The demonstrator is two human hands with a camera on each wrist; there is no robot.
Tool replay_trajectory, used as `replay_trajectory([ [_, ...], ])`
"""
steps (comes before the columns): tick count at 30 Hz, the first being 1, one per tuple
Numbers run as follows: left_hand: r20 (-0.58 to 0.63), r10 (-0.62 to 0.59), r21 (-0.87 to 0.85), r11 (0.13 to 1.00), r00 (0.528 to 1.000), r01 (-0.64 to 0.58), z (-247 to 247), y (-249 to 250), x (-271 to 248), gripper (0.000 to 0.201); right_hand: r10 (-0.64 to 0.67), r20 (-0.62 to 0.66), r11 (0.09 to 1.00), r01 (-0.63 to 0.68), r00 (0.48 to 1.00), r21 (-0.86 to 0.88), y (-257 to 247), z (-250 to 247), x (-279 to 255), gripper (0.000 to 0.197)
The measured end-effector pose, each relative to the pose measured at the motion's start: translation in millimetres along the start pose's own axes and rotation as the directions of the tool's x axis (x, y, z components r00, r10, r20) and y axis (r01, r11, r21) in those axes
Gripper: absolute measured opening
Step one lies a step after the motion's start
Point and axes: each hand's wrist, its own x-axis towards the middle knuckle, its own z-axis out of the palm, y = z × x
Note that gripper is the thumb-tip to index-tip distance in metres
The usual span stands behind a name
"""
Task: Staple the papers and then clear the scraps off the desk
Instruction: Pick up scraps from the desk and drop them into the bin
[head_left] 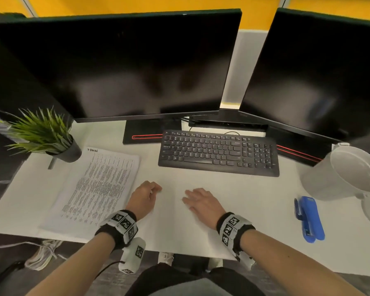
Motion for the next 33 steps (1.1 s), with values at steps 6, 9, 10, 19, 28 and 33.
replay_trajectory([
  [6,0.062,0.01,0.009,1.0,0.998,-0.011,8,1,1,0.02,-0.031,-0.017,0.999,0.031,0.999,-0.042,12,10,-7,0.033],
  [9,0.091,0.024,0.016,1.0,0.996,-0.025,9,6,5,0.02,-0.016,-0.003,0.992,0.015,1.0,-0.122,7,7,-9,0.035],
  [10,0.104,0.03,0.023,0.999,0.994,-0.032,10,8,7,0.02,-0.018,-0.017,0.992,0.016,1.0,-0.129,5,8,-8,0.035],
  [19,0.378,0.159,0.273,0.922,0.912,-0.274,22,31,12,0.032,0.076,-0.13,0.986,-0.093,0.989,-0.135,-1,5,-5,0.03],
  [28,0.431,0.333,0.198,0.872,0.839,-0.448,51,48,14,0.028,0.595,-0.18,0.675,-0.365,0.783,0.641,41,-4,-27,0.022],
  [33,0.434,0.435,0.185,0.814,0.789,-0.551,66,61,14,0.024,0.614,-0.143,0.649,-0.394,0.776,0.651,51,2,-42,0.019],
])
